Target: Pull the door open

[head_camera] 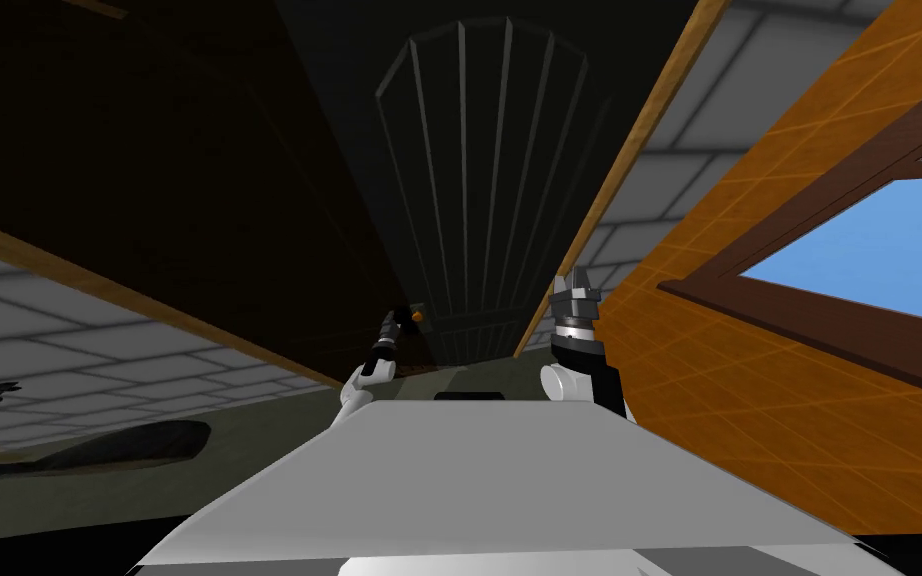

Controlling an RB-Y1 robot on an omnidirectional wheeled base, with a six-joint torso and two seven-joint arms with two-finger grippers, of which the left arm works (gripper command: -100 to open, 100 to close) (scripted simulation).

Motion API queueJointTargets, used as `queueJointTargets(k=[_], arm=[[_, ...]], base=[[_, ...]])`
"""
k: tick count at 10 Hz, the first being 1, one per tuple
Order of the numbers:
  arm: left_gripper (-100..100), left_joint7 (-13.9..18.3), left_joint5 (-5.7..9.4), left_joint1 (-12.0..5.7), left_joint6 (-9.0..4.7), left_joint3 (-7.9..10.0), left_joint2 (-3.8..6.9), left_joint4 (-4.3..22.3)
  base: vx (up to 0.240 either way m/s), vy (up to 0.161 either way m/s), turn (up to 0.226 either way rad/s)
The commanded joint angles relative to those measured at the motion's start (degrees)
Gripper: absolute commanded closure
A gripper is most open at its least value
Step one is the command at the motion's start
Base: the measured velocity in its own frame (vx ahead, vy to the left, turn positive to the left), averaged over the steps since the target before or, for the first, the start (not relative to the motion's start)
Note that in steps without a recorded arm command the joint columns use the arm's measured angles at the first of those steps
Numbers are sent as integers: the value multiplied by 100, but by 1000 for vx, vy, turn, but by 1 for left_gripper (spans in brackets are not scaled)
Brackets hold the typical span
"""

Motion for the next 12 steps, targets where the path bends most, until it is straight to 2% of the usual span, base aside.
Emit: queueJointTargets(k=[1,6,7,8,9,12], arm=[[100,2,2,19,-1,13,10,6],[100,2,2,19,-1,13,10,6],[100,21,22,130,1,95,99,44],[100,28,27,158,0,116,125,51],[-100,55,36,155,-32,97,158,64],[-100,105,28,216,-48,-53,152,-95]], base=[[-19,10,59],[-22,9,-7],[-137,41,134],[-207,68,115],[-195,38,65],[-209,-35,-27]])
